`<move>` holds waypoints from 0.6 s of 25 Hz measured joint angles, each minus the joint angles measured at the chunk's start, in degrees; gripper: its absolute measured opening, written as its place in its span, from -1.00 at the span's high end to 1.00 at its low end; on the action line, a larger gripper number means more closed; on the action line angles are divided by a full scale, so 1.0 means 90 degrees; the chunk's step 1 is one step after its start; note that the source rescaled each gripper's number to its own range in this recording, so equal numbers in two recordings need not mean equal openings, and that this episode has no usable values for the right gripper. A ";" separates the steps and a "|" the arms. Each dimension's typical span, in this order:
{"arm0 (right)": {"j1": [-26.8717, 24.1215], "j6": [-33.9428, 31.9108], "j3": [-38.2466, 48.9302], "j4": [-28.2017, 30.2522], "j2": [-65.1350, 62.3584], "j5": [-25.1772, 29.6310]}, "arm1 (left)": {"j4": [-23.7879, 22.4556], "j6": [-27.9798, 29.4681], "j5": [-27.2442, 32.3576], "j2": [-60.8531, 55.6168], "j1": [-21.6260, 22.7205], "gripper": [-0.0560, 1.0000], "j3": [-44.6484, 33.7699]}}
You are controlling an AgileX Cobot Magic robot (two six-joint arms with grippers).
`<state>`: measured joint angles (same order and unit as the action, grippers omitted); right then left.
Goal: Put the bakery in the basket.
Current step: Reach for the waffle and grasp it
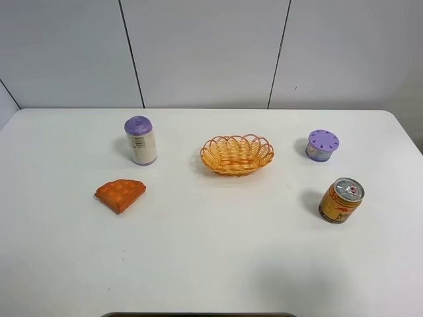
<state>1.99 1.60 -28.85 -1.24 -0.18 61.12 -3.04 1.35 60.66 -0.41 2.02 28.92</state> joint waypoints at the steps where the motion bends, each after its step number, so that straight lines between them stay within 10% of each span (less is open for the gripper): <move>1: 0.0000 0.0000 0.0000 0.0000 0.0000 0.0000 | 0.0000 0.0000 0.0000 0.0000 0.0000 -1.00 0.0000; 15: 0.0000 0.0000 0.0000 0.0000 0.0000 0.0000 | 0.0000 0.0000 0.0000 0.0000 0.0000 -1.00 0.0000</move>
<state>1.99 1.60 -28.85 -1.24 -0.18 61.12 -3.04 1.35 60.66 -0.41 2.02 28.92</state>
